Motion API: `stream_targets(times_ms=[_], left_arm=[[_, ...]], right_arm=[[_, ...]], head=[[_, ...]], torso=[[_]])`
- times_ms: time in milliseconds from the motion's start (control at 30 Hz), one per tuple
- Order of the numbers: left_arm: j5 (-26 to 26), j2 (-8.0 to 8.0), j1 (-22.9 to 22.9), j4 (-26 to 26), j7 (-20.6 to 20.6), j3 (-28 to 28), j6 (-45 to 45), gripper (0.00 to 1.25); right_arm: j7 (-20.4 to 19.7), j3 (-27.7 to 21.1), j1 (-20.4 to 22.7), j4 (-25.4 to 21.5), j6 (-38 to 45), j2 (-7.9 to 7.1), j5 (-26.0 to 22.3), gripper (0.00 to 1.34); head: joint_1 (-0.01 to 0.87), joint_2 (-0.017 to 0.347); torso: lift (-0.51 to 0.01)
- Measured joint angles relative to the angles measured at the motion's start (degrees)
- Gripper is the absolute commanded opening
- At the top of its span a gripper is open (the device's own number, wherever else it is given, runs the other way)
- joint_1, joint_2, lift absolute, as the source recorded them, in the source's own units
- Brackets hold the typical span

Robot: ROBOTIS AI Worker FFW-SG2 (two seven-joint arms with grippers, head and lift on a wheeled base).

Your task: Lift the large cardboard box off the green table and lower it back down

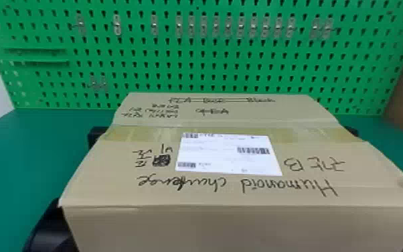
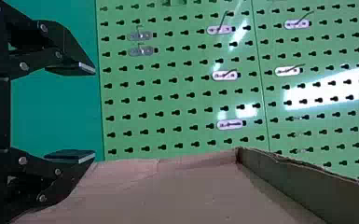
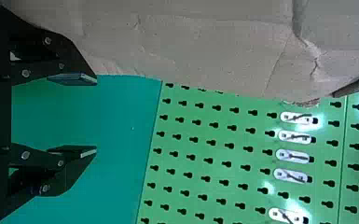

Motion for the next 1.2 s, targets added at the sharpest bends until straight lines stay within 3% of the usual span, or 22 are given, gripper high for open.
stream_targets(times_ms=[800, 1200], left_arm=[[-0.34, 0.00, -2.94, -0.01, 0.00, -0.06, -0.01, 0.66], [-0.61, 0.00, -2.91, -0.01, 0.00, -0.60, -0.05, 0.66]], right_arm=[[0.00, 1.86, -3.33, 0.00, 0.46, -2.56, 0.42, 0.64], [-0.01, 1.79, -2.88, 0.00, 0.18, -1.58, 0.34, 0.64]], head=[[0.508, 0.051], [0.508, 0.051]], torso=[[-0.211], [-0.211]])
